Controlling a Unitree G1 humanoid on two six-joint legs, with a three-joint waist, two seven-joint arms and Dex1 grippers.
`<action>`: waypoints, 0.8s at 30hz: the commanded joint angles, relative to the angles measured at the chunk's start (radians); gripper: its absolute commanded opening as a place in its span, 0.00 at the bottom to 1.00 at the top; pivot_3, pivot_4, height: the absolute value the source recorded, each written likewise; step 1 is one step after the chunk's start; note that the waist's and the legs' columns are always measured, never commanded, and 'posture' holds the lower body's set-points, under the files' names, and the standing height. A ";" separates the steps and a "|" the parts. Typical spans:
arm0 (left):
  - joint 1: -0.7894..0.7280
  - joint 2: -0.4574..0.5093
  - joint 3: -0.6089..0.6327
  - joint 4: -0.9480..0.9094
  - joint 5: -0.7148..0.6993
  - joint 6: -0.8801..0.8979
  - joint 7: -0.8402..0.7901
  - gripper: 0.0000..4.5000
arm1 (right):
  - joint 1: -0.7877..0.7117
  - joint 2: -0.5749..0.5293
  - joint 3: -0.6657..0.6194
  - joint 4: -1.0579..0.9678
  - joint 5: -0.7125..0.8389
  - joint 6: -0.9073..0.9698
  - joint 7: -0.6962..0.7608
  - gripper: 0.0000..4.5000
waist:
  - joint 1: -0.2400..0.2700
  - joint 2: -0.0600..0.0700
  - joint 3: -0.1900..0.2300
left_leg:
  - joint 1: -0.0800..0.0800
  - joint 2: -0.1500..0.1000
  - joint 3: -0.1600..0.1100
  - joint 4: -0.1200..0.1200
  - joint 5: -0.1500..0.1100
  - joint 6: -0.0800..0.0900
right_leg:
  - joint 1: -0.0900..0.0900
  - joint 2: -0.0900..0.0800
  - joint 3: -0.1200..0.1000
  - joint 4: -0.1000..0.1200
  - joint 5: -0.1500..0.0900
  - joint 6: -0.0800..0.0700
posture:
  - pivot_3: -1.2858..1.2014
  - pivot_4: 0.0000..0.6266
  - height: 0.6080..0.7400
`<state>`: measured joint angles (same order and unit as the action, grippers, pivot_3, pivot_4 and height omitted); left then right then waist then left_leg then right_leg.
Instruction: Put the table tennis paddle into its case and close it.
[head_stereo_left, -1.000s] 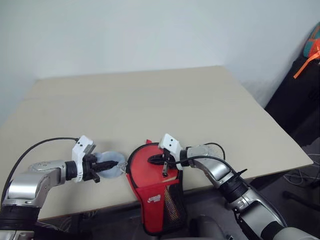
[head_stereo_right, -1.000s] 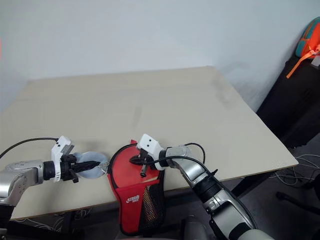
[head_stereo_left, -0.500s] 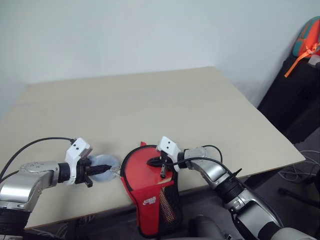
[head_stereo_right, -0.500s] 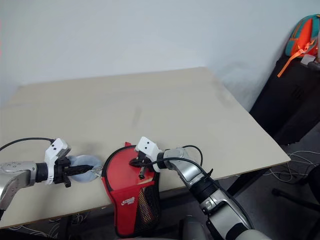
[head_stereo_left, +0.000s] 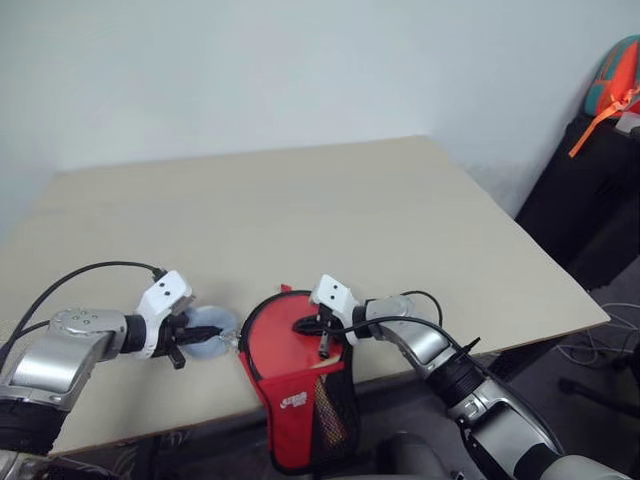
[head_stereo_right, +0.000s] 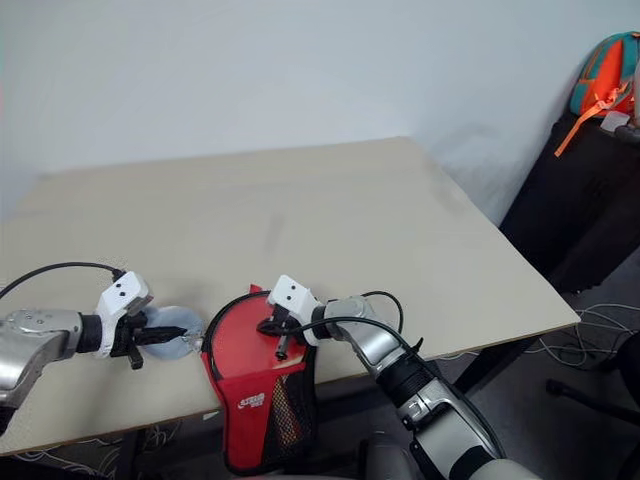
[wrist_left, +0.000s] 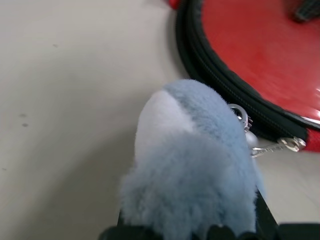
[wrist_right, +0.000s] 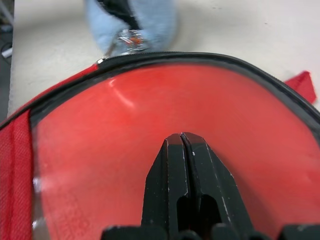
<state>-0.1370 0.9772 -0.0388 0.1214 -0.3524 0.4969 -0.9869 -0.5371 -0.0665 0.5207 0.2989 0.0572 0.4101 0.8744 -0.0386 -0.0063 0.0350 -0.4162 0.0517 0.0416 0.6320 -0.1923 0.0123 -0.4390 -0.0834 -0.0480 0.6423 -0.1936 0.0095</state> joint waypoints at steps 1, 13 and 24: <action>-0.077 -0.035 0.009 0.142 0.141 -0.038 0.173 0.10 | -0.007 0.000 0.011 -0.004 -0.012 0.000 0.011 0.00 | 0.013 0.001 0.000 | 0.004 0.000 0.000 0.000 0.000 0.000 | 0.003 0.000 0.000 0.000 0.000 0.000 | 0.52 0.00 0.75; -0.173 -0.236 0.030 0.218 0.144 -0.092 0.264 0.10 | -0.011 0.001 0.014 0.001 -0.028 0.004 0.024 0.00 | 0.083 0.013 -0.002 | 0.002 0.029 0.000 -0.005 -0.001 -0.001 | 0.014 -0.001 -0.043 -0.003 0.003 -0.008 | 0.52 0.00 0.75; -0.165 -0.322 0.132 0.219 0.107 -0.088 0.293 0.10 | -0.017 0.004 0.014 0.008 -0.032 0.009 0.028 0.00 | 0.083 0.030 -0.006 | -0.012 0.033 -0.024 -0.004 -0.001 -0.001 | 0.016 -0.002 -0.081 -0.016 0.012 -0.019 | 0.52 0.00 0.75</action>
<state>-0.2701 0.6576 0.0451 0.3142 -0.2532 0.4187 -0.7679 -0.5377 -0.0658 0.5348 0.3039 0.0305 0.4173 0.8966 0.0439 0.0238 0.0285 -0.4284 0.0850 0.0175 0.6279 -0.1931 0.0111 -0.4229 -0.0859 -0.1286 0.6261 -0.1821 -0.0100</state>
